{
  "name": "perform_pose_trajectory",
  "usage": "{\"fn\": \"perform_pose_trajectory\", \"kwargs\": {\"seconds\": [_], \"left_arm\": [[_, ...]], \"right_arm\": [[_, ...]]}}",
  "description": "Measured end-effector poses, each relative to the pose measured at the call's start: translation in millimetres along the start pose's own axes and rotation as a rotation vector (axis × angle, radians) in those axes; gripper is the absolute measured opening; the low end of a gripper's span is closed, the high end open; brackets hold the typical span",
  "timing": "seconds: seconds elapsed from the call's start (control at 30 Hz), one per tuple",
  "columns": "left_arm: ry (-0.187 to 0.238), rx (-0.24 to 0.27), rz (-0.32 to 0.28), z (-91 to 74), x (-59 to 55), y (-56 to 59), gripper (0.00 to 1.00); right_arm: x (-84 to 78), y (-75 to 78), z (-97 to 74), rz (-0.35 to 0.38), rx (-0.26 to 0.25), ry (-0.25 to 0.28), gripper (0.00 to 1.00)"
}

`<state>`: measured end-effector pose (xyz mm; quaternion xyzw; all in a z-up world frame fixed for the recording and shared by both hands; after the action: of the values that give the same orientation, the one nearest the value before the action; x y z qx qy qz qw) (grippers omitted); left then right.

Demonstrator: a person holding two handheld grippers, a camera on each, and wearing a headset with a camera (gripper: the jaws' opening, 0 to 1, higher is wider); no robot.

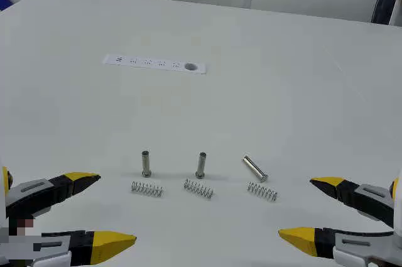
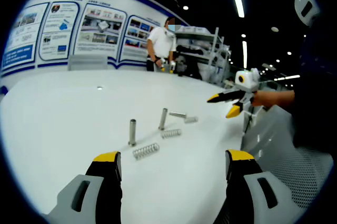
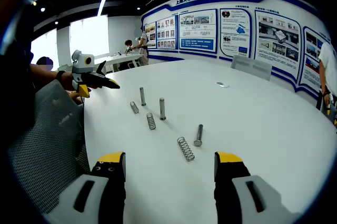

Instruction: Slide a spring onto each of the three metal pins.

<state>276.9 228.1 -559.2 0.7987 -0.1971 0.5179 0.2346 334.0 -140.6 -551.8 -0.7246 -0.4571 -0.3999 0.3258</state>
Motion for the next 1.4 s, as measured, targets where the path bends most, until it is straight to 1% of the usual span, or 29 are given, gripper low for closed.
{"fn": "perform_pose_trajectory", "kwargs": {"seconds": [0.23, 0.53, 0.63, 0.77, 0.9, 1.07, 1.17, 1.4], "left_arm": [[-0.001, 0.011, -0.005, -1.3, -0.6, -0.9, 0.82], [0.005, 0.019, -0.012, -3.8, -1.0, 1.1, 0.81], [0.006, 0.019, -0.014, -4.1, -1.9, 2.1, 0.81], [-0.006, 0.006, -0.012, -3.1, -5.2, 6.7, 0.81], [-0.005, 0.007, -0.01, -3.5, -4.5, 5.5, 0.81], [-0.007, 0.001, -0.011, -2.1, -4.6, 6.0, 0.81], [-0.013, -0.005, -0.006, -1.4, -5.2, 6.3, 0.81], [-0.013, -0.007, -0.008, -0.9, -5.3, 6.9, 0.81]], "right_arm": [[0.2, -0.3, 2.0, -0.005, 0.01, -0.011, 0.69], [0.6, -0.5, 2.9, -0.002, 0.016, -0.02, 0.68], [2.0, -0.8, 3.0, -0.003, 0.016, -0.019, 0.67], [1.9, -0.6, 2.3, 0.001, 0.013, -0.019, 0.67], [1.8, -0.2, 0.9, 0.006, 0.006, -0.02, 0.65], [4.8, 3.7, -2.3, 0.038, -0.009, -0.01, 0.6], [6.3, 8.6, -2.8, 0.051, -0.021, -0.017, 0.57], [15.6, 17.7, -1.8, 0.068, -0.037, -0.027, 0.5]]}}
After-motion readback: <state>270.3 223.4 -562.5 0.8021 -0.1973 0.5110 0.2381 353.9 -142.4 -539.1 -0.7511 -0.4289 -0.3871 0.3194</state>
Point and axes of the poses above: the centre of the closed fingertips' face, and the gripper's own axes: z roughly forward along the fingers, y roughly to its right, x roughly out of its top, the point moved 9 cm from there along -z, roughly backward along the fingers, and after that the axes turned 13 degrees about x, right-handed, at the moved point
